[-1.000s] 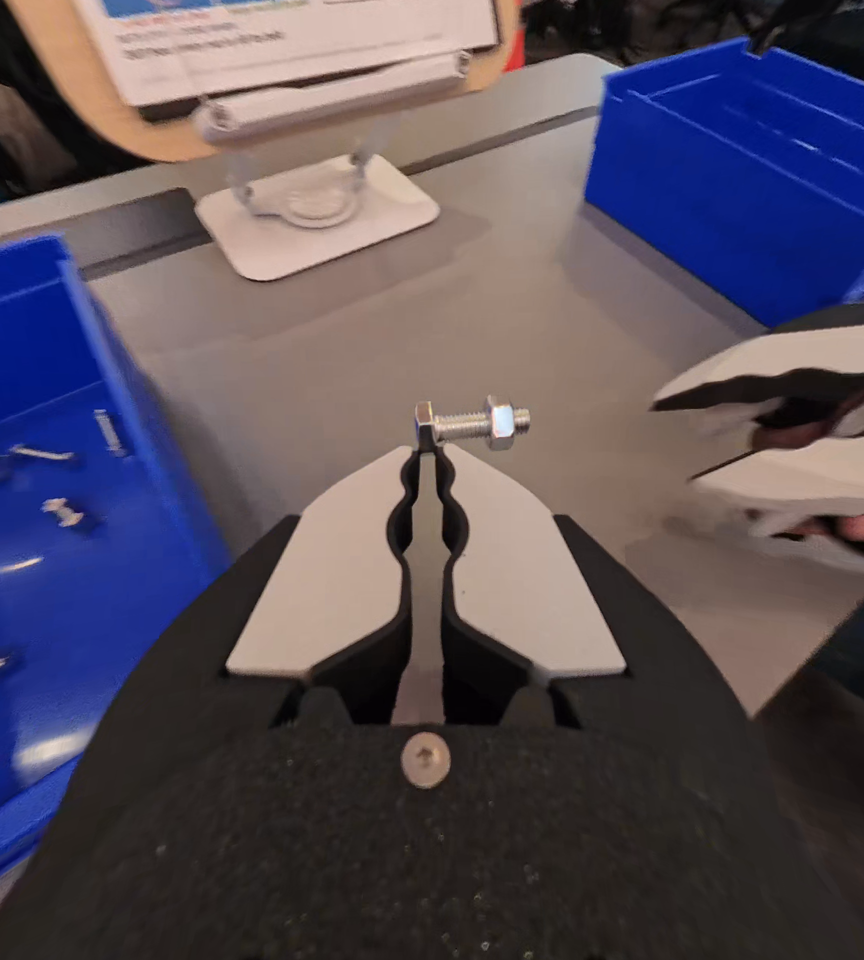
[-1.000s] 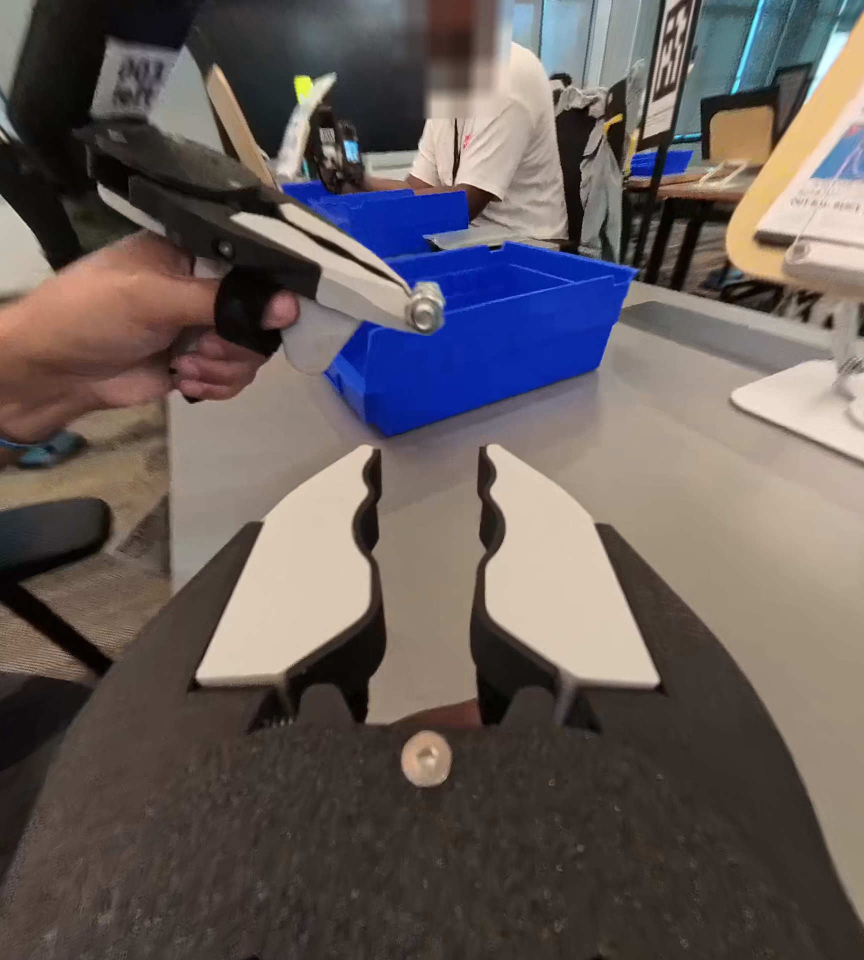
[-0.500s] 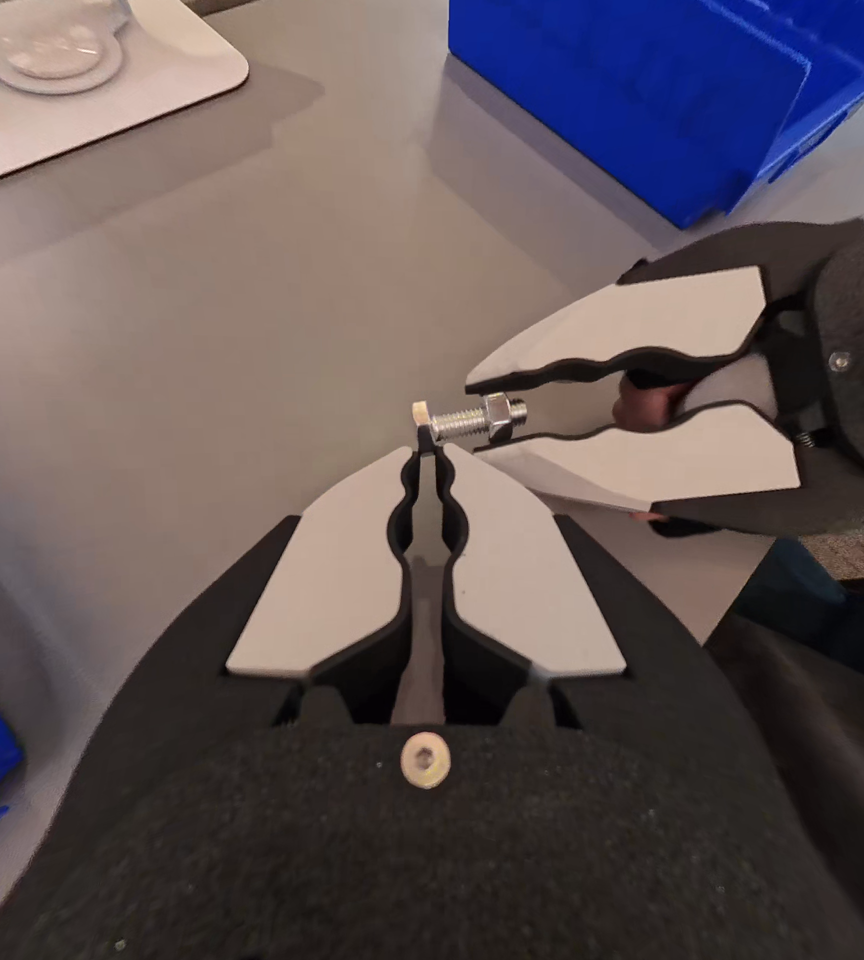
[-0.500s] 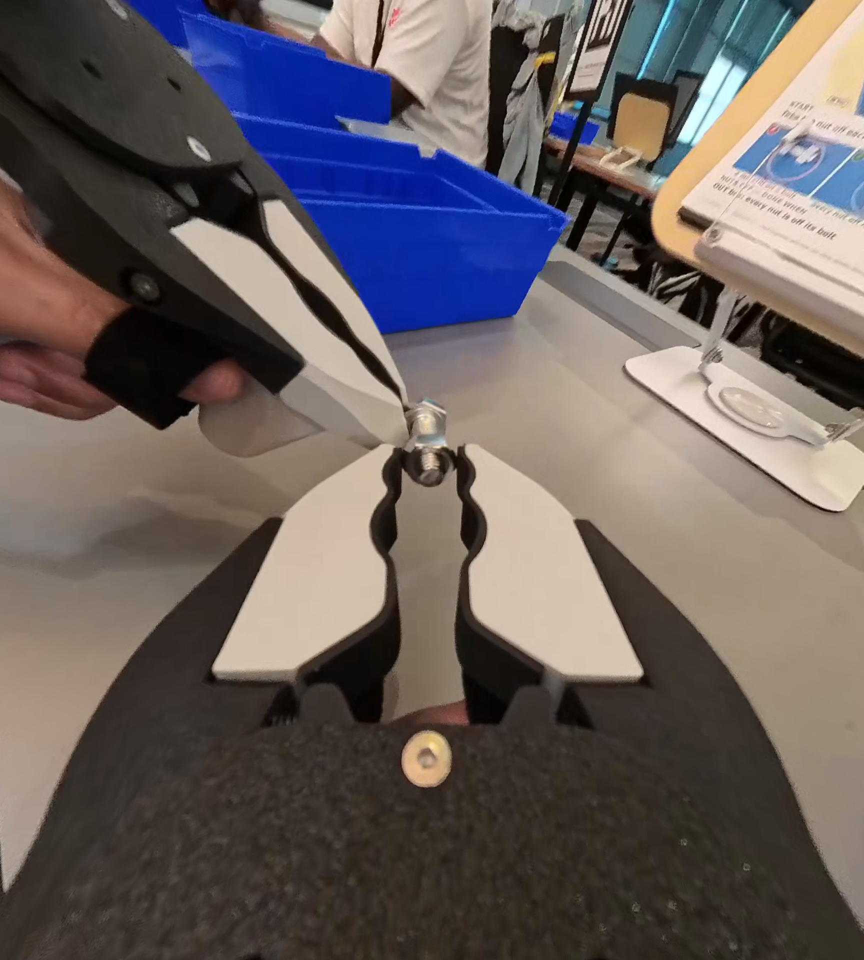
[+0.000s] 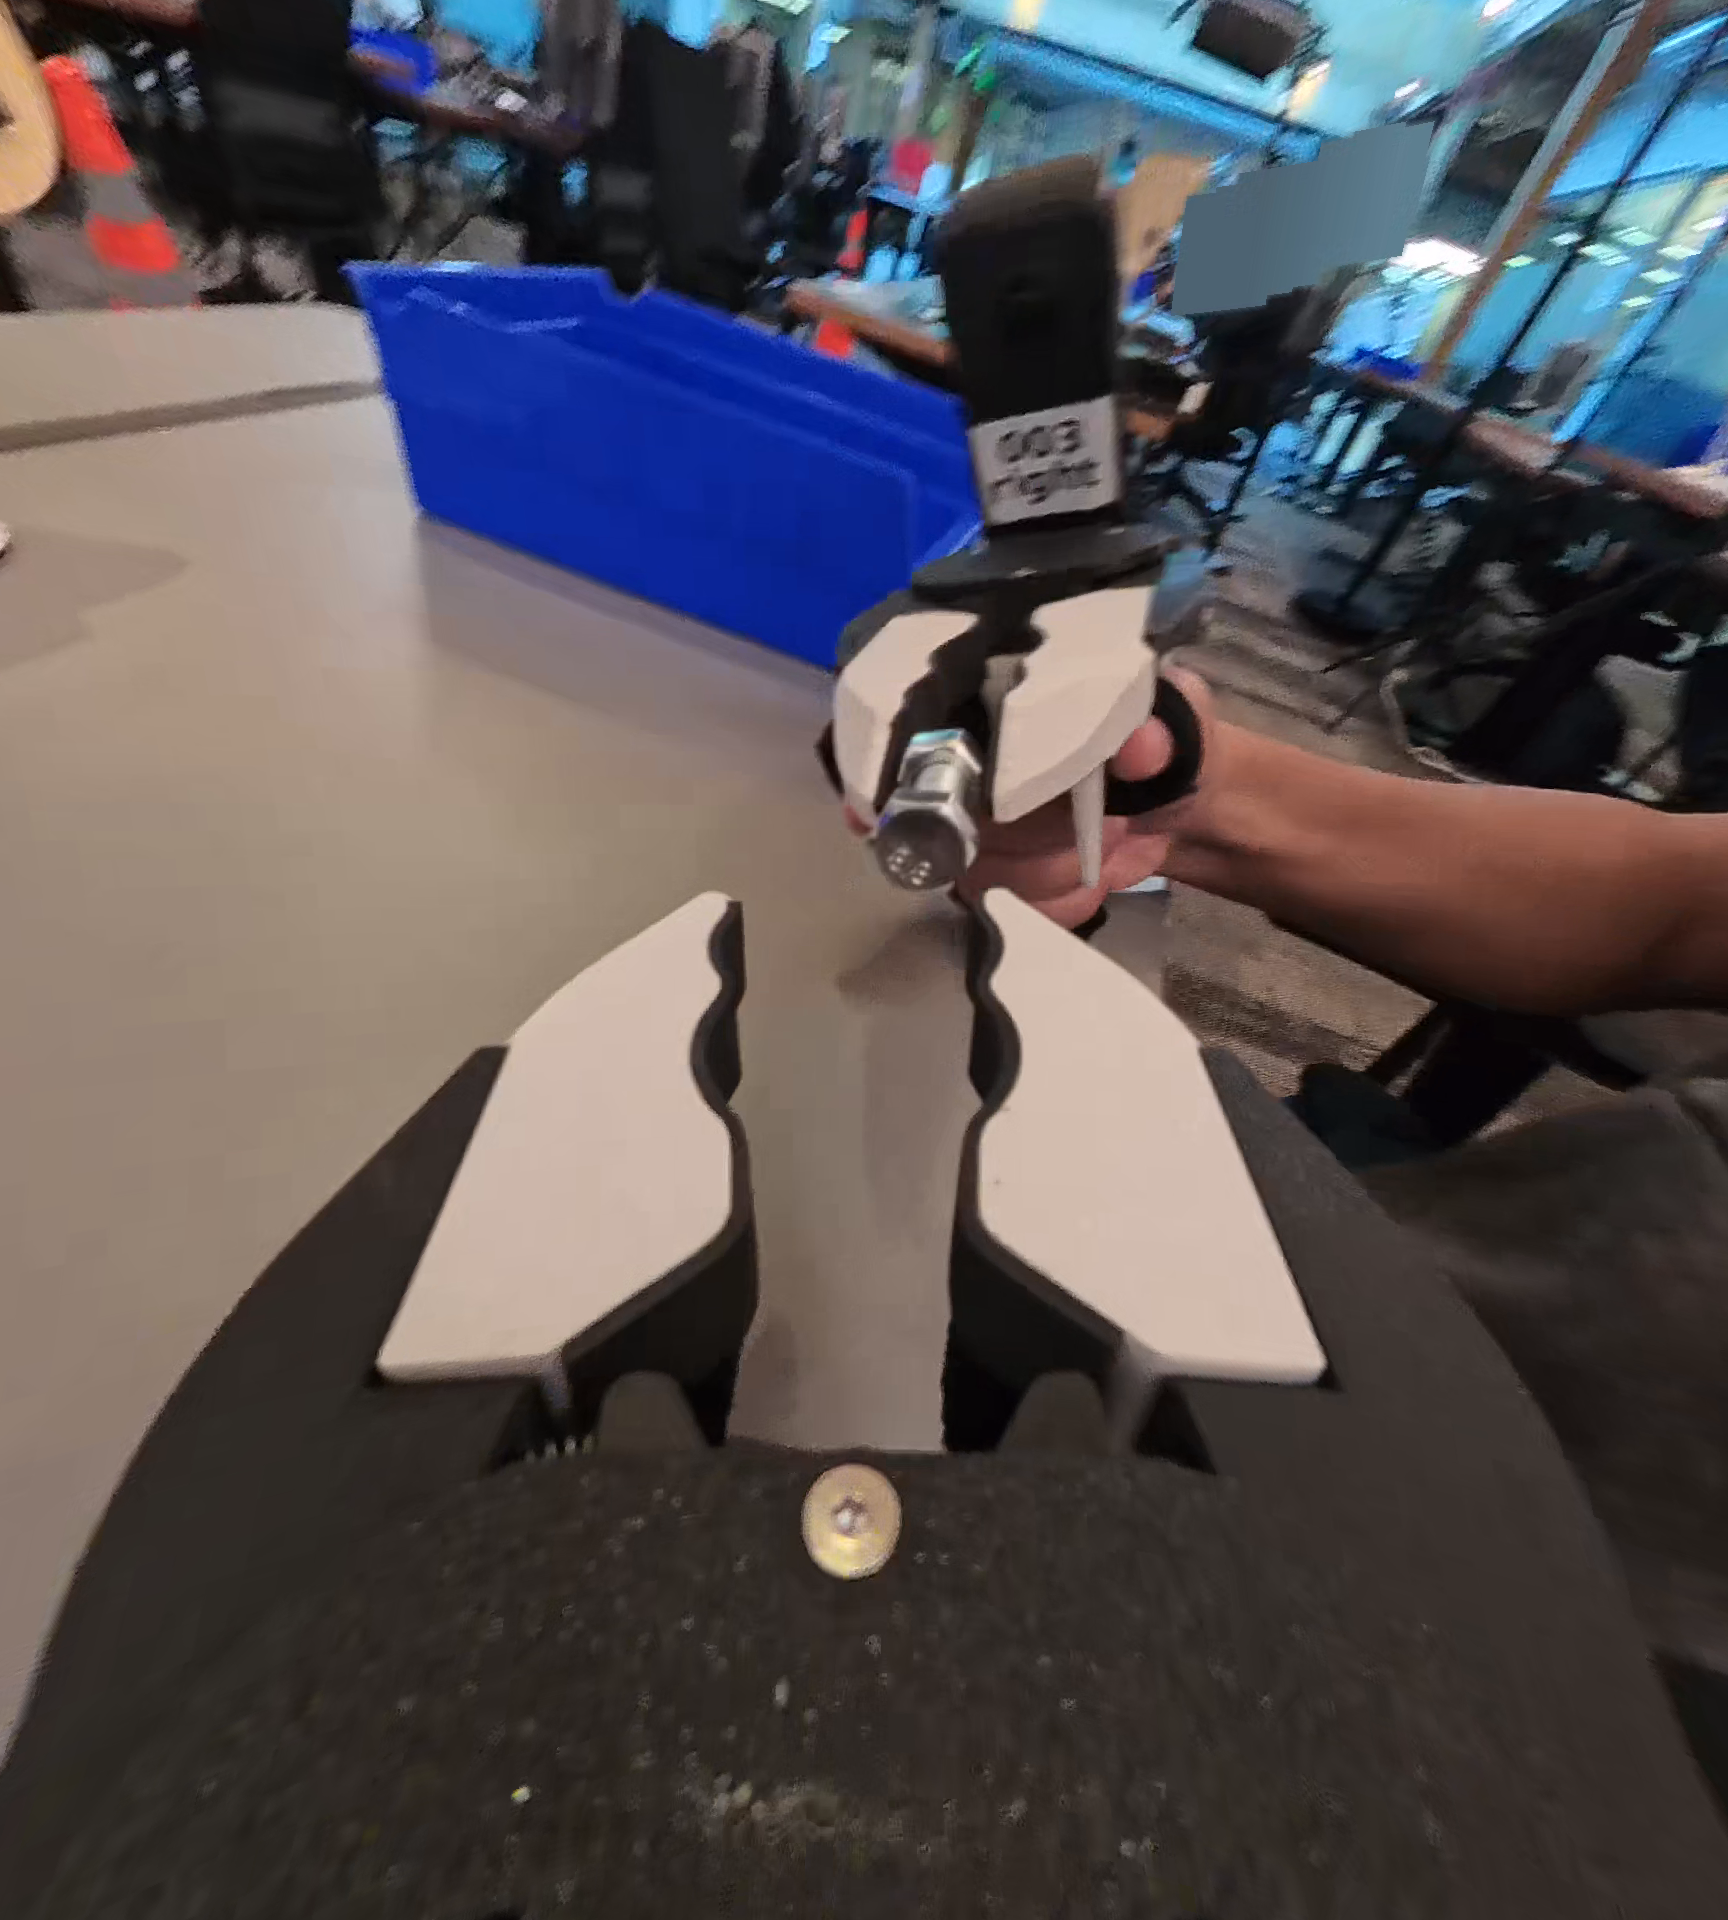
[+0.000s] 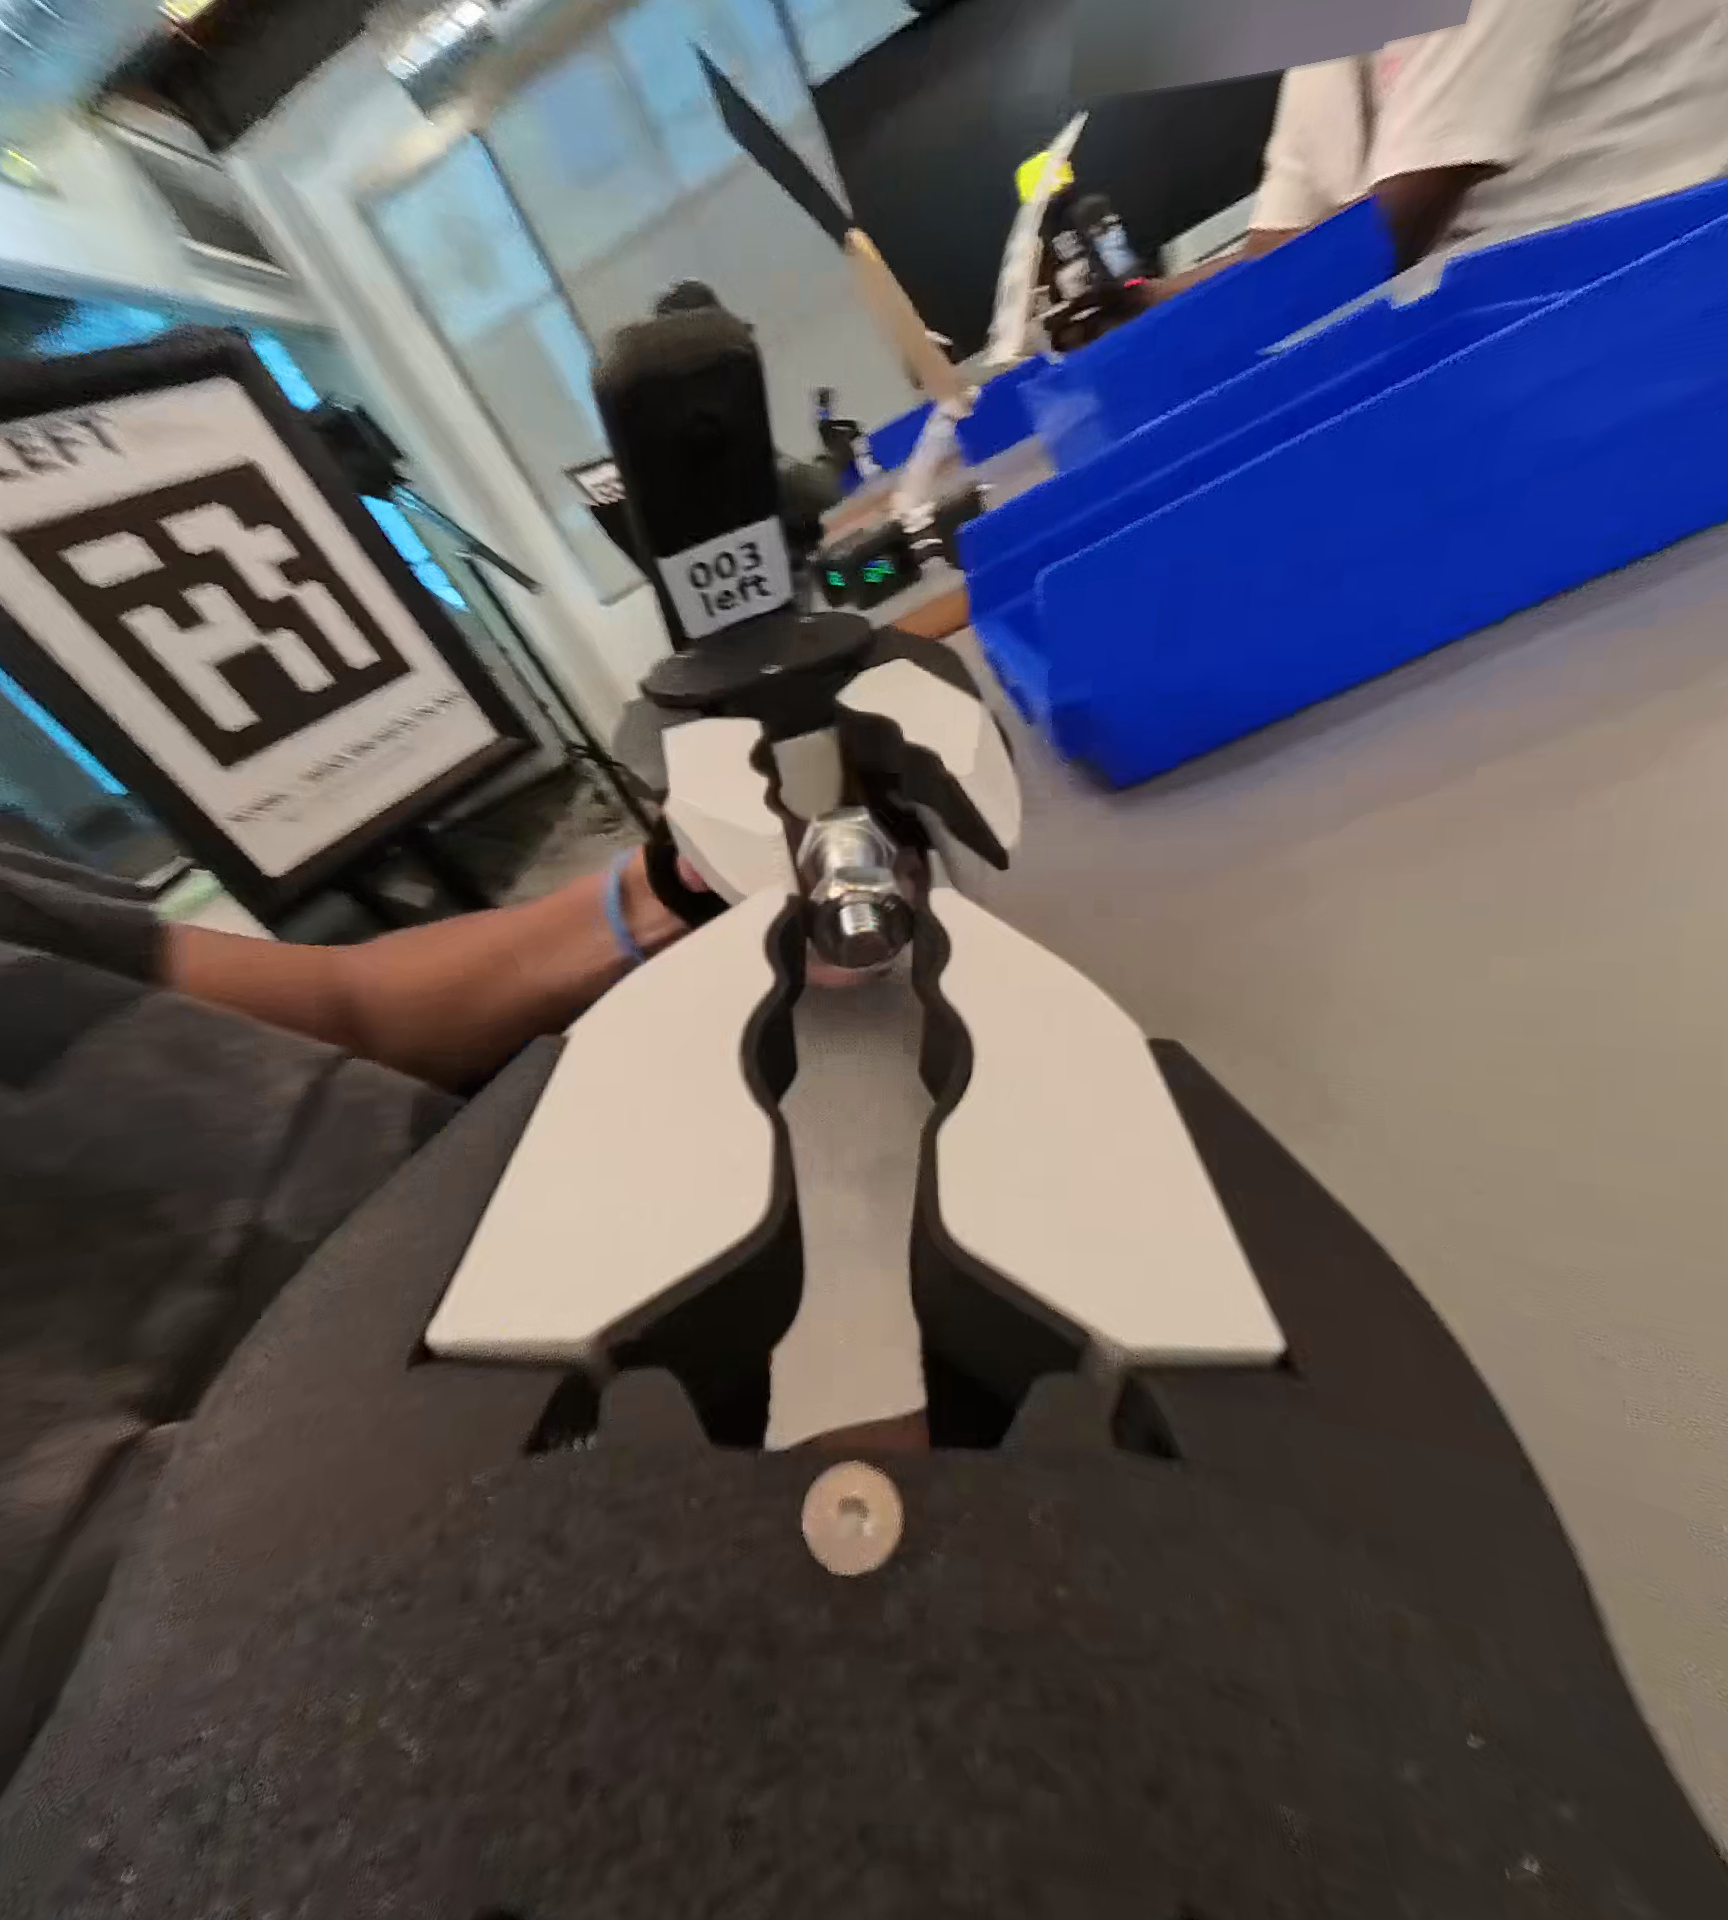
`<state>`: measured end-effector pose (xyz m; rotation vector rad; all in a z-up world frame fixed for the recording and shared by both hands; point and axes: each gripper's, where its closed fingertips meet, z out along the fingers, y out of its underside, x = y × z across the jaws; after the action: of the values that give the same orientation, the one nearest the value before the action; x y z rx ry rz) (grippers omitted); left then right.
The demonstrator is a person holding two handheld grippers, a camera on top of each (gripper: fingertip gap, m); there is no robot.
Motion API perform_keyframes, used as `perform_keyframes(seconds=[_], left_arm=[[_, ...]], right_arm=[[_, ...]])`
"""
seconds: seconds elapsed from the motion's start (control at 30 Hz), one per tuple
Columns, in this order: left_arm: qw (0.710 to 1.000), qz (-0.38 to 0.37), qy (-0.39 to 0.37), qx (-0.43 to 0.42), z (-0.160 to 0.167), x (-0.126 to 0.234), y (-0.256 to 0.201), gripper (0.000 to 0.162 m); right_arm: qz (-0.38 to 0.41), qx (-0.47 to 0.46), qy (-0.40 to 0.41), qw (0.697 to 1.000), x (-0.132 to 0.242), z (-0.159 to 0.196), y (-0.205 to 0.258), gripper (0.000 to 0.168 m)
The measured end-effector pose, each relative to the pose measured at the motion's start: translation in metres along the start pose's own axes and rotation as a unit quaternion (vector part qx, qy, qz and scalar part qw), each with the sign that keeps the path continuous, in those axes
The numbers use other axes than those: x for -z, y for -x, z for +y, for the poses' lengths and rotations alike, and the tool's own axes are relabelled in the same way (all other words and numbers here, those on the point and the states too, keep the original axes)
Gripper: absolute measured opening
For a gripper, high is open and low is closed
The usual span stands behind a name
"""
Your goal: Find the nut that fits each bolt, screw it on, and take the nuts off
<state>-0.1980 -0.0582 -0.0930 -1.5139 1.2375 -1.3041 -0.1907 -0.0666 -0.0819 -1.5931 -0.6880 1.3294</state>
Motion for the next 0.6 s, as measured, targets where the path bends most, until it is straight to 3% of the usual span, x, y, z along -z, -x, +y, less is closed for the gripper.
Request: perform_keyframes(seconds=[0.27, 0.6], left_arm=[[0.995, 0.089, -0.053, -0.003, -0.015, 0.009, -0.022, 0.018], [0.994, 0.099, -0.042, -0.001, -0.010, 0.006, -0.022, 0.029]], right_arm=[[-0.039, -0.037, -0.001, 0.999, -0.009, 0.004, 0.010, 0.020], [-0.058, -0.064, -0.022, 0.996, -0.010, -0.002, 0.011, 0.019]])
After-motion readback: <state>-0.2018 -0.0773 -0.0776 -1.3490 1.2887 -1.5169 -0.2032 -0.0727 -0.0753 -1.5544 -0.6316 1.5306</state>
